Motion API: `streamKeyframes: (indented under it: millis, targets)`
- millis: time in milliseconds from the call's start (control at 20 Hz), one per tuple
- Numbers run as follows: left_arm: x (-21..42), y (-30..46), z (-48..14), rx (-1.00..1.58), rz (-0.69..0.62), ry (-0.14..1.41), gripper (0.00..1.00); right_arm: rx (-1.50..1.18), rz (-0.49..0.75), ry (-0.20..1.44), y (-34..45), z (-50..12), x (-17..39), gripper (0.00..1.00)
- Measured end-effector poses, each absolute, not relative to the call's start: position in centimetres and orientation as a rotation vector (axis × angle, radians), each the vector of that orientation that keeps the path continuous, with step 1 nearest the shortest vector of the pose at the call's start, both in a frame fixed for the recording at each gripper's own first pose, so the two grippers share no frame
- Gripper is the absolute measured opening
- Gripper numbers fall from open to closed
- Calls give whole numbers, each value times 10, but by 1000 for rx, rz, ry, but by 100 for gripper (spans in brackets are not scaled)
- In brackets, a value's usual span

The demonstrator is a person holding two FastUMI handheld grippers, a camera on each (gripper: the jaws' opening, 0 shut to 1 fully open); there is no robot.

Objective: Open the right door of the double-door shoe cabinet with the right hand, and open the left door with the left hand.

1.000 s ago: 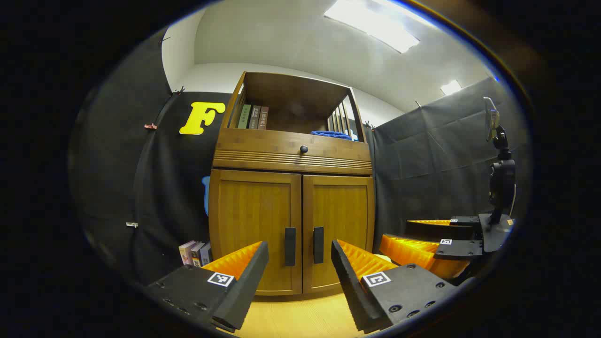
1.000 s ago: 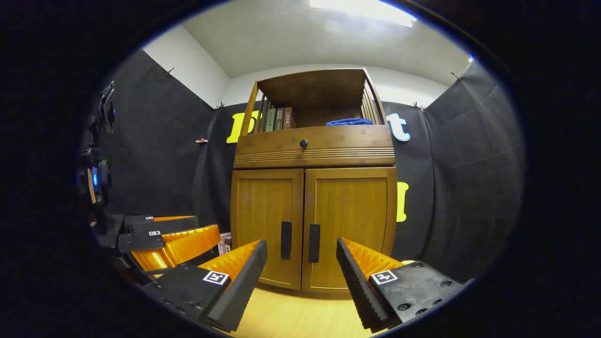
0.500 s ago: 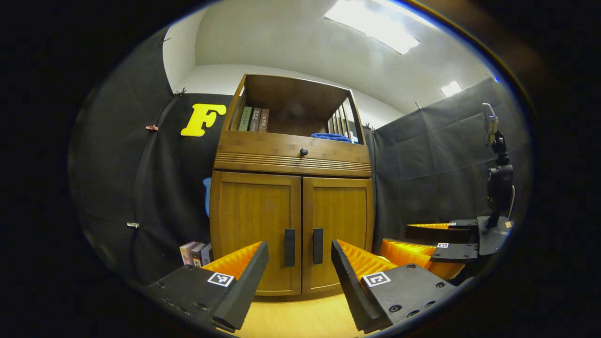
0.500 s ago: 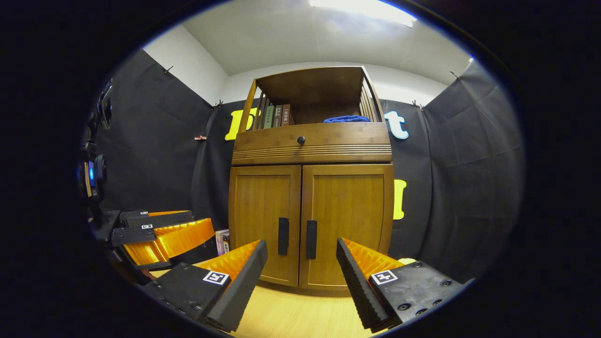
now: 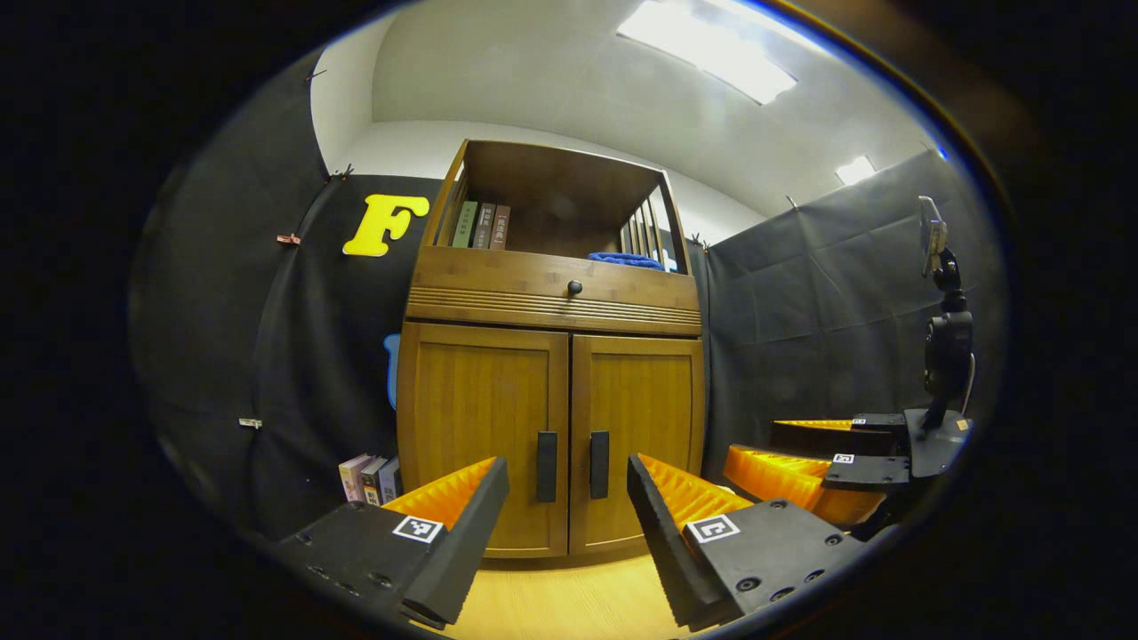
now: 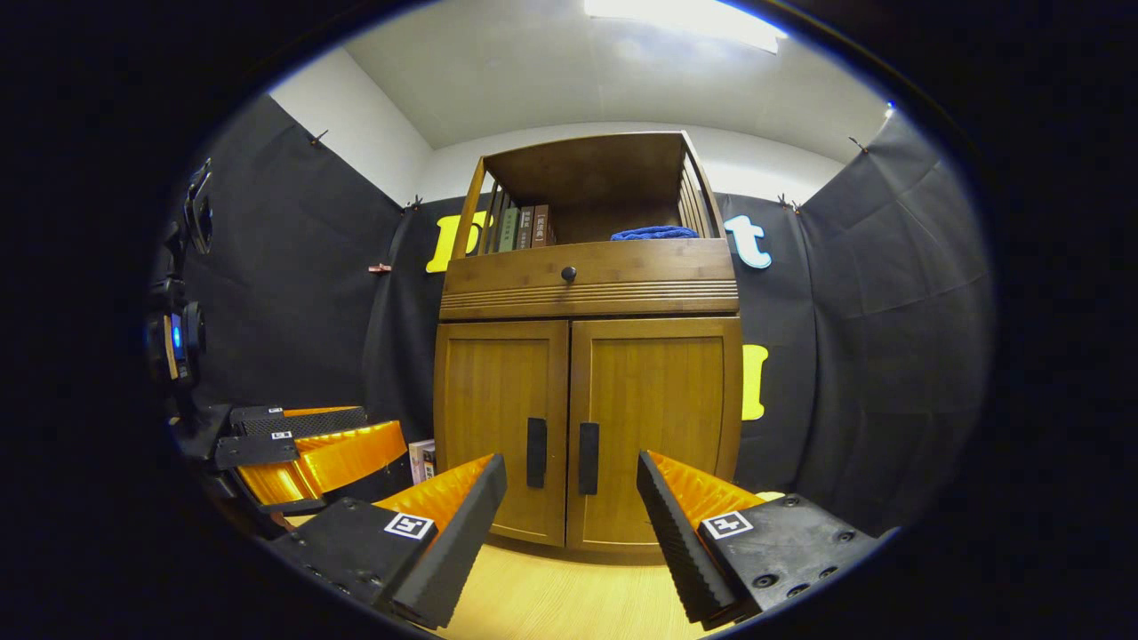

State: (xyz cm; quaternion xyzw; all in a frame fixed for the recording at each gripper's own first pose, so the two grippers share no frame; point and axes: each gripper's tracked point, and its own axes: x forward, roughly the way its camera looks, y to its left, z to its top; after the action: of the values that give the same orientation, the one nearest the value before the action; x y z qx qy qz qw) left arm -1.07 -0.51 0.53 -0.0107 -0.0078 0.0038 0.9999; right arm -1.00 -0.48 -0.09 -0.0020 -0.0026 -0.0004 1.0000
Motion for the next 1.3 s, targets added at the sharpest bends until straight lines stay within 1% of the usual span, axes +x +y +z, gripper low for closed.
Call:
streamKeyframes:
  millis: [200, 350, 400, 450, 500, 600, 650, 700, 900, 1000, 1150, 1200, 1250, 1300]
  targets:
    - [-12, -3, 7, -19, 21, -32, 84, 7, 26, 8, 1, -6, -8, 93]
    - [-14, -4, 7, -8, 17, -31, 84, 11, 24, 21, 1, -10, -1, 94]
    - [-14, -5, 6, -5, 15, -33, 81, 9, 21, 22, 0, -11, 3, 94]
    - [-13, -5, 5, -3, 12, -33, 81, 7, 17, 22, 0, -12, 6, 94]
    - [-14, -5, 4, 0, 11, -32, 84, 5, 14, 21, 0, -13, 10, 94]
    - [-13, -1, 4, 1, 14, -32, 84, 5, 8, 22, -2, -16, 20, 94]
    - [-14, 2, 4, 1, 19, -32, 81, 6, 8, 22, -1, -17, 26, 94]
    - [-15, 5, 4, 0, 27, -33, 84, 9, 10, 23, -1, -19, 33, 94]
    - [-20, 19, 1, -3, 66, -35, 84, 8, 6, 34, -1, -33, 67, 94]
    - [-20, 28, 2, -7, 93, -40, 84, 6, 23, 22, 3, -38, 84, 94]
    - [-26, 45, -5, -9, 139, -25, 84, -9, 8, 30, 2, -55, 113, 94]
    - [-27, 51, -8, -10, 152, -19, 81, -12, 4, 31, 2, -59, 123, 94]
    - [-29, 55, -9, -13, 160, -15, 84, -13, -3, 26, 1, -61, 132, 94]
    - [-31, 59, -11, -17, 166, -14, 84, -19, -26, 9, -5, -62, 142, 94]
